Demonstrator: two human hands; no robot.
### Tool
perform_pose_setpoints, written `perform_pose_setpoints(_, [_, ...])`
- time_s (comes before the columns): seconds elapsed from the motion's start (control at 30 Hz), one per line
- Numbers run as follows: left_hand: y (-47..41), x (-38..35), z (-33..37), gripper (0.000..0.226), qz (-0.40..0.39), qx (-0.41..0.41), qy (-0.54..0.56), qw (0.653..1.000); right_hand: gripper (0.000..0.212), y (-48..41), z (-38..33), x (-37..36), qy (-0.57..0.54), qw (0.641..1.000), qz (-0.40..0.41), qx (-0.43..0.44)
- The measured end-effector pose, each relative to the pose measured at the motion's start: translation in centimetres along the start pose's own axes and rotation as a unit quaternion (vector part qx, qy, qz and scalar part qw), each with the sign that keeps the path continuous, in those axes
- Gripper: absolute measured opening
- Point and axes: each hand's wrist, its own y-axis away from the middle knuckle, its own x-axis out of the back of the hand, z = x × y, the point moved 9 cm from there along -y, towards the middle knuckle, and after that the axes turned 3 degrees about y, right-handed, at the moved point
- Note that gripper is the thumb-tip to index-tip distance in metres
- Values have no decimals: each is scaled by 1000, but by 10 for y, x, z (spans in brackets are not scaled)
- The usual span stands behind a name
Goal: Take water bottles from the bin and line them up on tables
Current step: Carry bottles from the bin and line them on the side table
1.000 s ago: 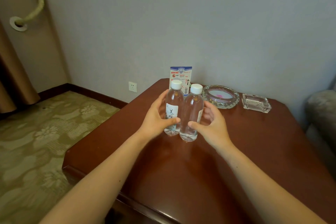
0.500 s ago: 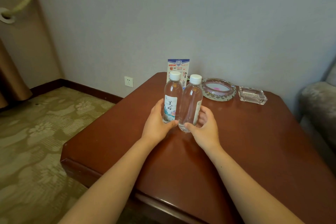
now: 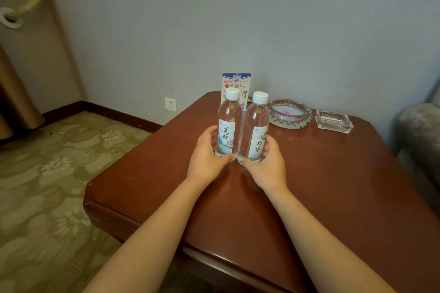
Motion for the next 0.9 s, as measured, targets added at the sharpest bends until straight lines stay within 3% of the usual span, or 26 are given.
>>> perform_pose_setpoints(0.2, [3, 1, 4, 86, 1, -2, -2, 1000, 77, 1, -7, 3, 86, 995, 29, 30])
perform_pose_setpoints(0.47, [3, 1, 4, 87, 3, -4, -40, 999, 77, 1, -1, 0, 69, 997, 22, 8])
perform_pose_setpoints(0.9, [3, 1, 7, 84, -6, 1, -11, 1000, 79, 1, 0, 0, 83, 996, 17, 12])
